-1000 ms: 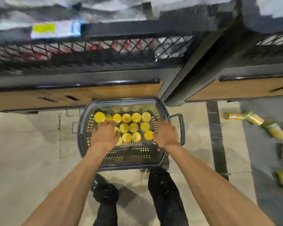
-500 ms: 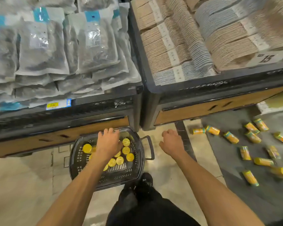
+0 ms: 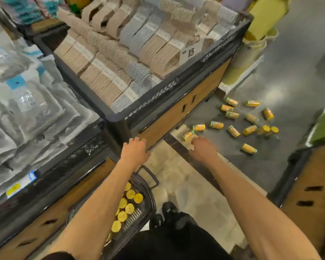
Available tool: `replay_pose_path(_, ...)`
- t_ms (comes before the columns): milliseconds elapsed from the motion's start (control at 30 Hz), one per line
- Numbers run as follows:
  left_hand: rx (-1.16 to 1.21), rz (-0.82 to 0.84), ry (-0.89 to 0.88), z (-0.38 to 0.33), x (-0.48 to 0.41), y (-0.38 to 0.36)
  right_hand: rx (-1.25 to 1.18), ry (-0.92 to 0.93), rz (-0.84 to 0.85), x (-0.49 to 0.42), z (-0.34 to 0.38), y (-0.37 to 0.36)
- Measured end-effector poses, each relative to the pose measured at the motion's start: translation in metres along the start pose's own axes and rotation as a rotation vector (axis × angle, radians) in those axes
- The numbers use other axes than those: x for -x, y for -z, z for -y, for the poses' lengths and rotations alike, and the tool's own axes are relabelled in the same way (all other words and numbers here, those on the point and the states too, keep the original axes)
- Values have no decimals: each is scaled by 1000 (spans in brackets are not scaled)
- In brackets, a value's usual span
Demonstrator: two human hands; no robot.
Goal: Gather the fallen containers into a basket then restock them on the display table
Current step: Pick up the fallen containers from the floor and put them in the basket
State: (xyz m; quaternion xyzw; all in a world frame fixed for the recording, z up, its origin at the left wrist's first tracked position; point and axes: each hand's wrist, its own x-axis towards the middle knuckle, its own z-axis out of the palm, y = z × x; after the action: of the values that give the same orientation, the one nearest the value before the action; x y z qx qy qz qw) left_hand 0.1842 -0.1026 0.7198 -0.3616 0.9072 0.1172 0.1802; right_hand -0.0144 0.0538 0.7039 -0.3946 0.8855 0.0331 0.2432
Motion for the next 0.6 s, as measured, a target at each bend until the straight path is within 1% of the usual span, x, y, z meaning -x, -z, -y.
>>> replay_pose_path(133, -47, 17, -144, -41, -16, 13, -58, -91, -46, 19, -45, 7)
replay_pose_path(300, -83, 43, -281, -101, -35, 19, -119, -167, -30, 40, -105, 11)
replay_pose_path(467, -81, 13, -325, -165, -61, 28, -142, -228, 6, 41, -171, 20)
replay_pose_path(600, -78, 11, -311, -217, -87, 32, -145, -233, 23, 32, -231, 34)
